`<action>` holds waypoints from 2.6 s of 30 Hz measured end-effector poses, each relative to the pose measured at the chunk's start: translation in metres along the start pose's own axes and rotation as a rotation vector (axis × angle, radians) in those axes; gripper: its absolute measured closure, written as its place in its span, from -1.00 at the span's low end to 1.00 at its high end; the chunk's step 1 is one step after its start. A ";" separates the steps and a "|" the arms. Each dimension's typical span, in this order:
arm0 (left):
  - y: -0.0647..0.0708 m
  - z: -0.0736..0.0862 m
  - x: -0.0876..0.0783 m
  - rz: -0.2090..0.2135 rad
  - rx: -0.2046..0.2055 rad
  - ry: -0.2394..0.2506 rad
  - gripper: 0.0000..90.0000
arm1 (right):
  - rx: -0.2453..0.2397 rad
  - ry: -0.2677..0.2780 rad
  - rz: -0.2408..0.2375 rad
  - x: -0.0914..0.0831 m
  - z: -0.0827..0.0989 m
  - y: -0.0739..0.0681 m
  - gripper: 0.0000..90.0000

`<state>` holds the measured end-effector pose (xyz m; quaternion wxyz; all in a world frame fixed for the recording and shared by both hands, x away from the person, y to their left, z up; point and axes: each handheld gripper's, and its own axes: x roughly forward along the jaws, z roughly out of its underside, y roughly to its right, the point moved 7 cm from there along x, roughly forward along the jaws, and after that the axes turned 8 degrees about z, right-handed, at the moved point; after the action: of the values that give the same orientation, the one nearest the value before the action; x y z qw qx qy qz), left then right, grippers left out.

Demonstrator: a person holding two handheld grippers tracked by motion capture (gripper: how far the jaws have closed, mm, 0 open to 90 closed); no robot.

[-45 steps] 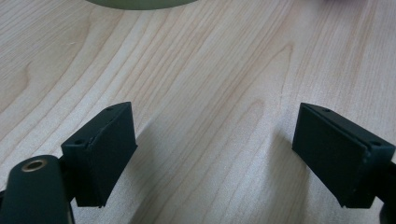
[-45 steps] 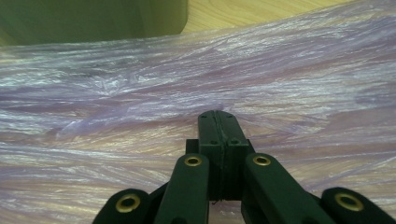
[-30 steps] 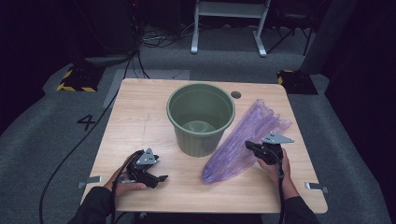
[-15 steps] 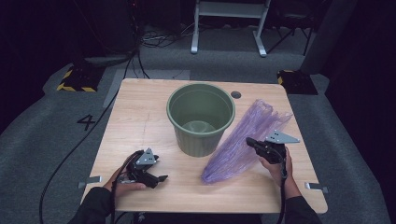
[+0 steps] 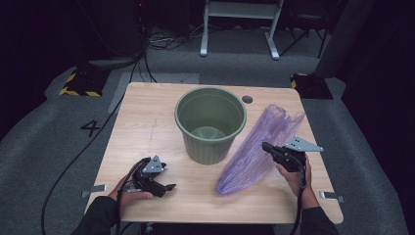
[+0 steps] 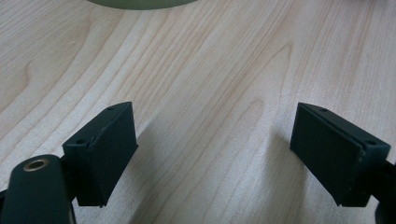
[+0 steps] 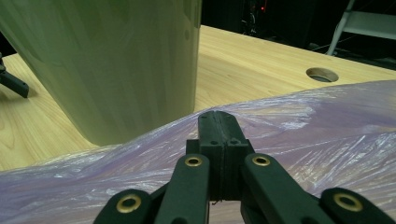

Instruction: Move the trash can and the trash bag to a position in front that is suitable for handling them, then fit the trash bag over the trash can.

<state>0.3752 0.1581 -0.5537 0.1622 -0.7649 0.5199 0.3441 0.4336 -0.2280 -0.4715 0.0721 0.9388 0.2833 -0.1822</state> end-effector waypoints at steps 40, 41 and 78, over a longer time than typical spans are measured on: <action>0.000 0.000 0.000 0.001 0.000 0.002 -0.69 | -0.008 0.032 0.001 -0.003 -0.013 0.001 1.00; 0.000 0.000 0.000 0.001 0.000 0.002 -0.69 | -0.008 0.032 0.001 -0.003 -0.013 0.001 1.00; 0.000 -0.001 0.001 -0.001 -0.002 0.000 -0.69 | -0.111 -0.253 0.021 0.029 0.047 0.003 -0.65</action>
<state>0.3758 0.1575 -0.5537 0.1616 -0.7654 0.5190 0.3446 0.4435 -0.2269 -0.5262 0.1609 0.9058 0.2717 -0.2827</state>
